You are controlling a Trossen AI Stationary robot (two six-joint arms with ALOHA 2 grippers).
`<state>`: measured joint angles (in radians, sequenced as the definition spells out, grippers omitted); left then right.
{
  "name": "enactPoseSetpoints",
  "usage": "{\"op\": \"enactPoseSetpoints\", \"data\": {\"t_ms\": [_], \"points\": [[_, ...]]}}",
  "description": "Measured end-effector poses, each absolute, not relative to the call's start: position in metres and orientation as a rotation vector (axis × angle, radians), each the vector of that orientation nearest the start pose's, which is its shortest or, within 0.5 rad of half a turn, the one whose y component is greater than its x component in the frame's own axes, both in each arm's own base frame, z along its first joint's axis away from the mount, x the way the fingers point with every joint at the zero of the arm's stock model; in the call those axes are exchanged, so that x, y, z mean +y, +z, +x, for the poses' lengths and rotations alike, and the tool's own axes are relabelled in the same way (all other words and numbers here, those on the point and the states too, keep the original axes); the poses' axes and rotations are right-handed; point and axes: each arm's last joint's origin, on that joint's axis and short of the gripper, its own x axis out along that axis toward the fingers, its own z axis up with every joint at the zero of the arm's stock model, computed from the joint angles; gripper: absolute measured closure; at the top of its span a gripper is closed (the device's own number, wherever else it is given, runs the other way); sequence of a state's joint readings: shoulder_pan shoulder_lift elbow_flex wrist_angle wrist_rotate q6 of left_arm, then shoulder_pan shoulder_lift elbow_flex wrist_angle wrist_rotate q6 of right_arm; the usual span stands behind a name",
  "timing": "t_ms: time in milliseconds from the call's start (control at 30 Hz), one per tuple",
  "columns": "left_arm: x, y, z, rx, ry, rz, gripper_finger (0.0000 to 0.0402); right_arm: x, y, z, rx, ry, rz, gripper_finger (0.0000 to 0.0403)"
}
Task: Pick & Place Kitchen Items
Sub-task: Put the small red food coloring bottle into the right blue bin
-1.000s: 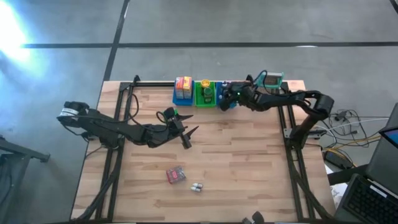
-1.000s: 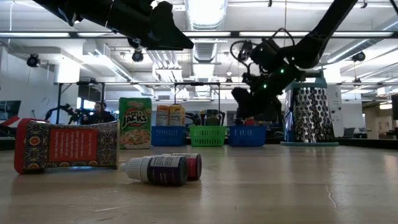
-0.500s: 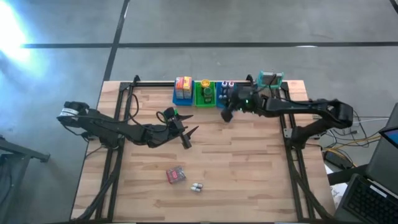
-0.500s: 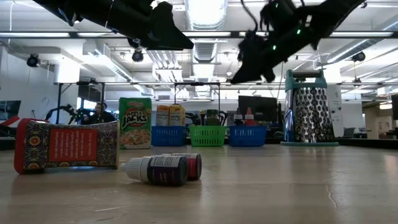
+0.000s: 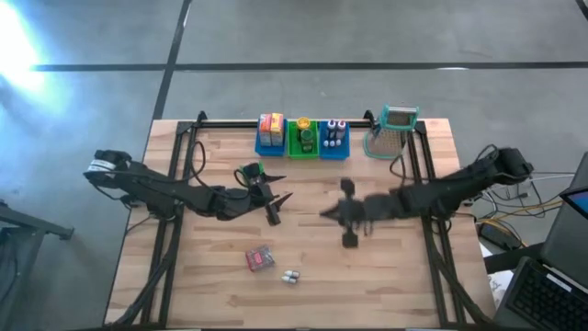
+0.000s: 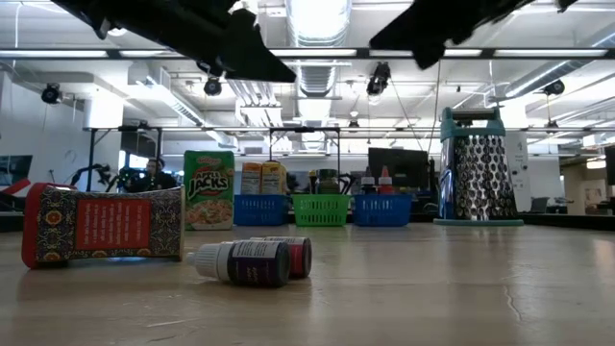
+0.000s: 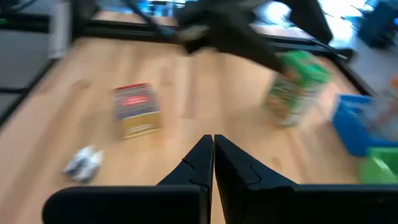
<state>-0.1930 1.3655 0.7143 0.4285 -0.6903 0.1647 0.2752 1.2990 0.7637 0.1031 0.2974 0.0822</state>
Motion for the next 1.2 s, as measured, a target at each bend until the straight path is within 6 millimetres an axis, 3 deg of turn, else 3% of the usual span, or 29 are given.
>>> {"op": "enactPoseSetpoints", "data": {"t_ms": [167, 400, 633, 1000, 1200], "points": [[-0.043, 0.24, 0.283, 0.248, 0.361, 0.202, 0.0145, 0.113, 0.241, 0.251, 0.426, 0.018, -0.1, 0.0394], [-0.05, 0.234, 0.283, 0.279, 0.163, 0.027, 0.0145, 0.148, 0.238, 0.226, 0.423, -0.037, -0.082, 0.0394], [-0.078, 0.216, 0.284, 0.361, 0.058, 0.028, 0.0152, 0.157, 0.232, 0.223, 0.444, -0.021, -0.065, 0.0394], [-0.155, 0.201, 0.305, 0.469, -0.059, 0.144, 0.0202, 0.156, 0.232, 0.223, 0.44, -0.046, -0.093, 0.0394], [-0.168, 0.185, 0.317, 0.63, -0.04, 0.149, 0.0206, 0.156, 0.231, 0.223, 0.44, -0.05, -0.091, 0.0394]]}}
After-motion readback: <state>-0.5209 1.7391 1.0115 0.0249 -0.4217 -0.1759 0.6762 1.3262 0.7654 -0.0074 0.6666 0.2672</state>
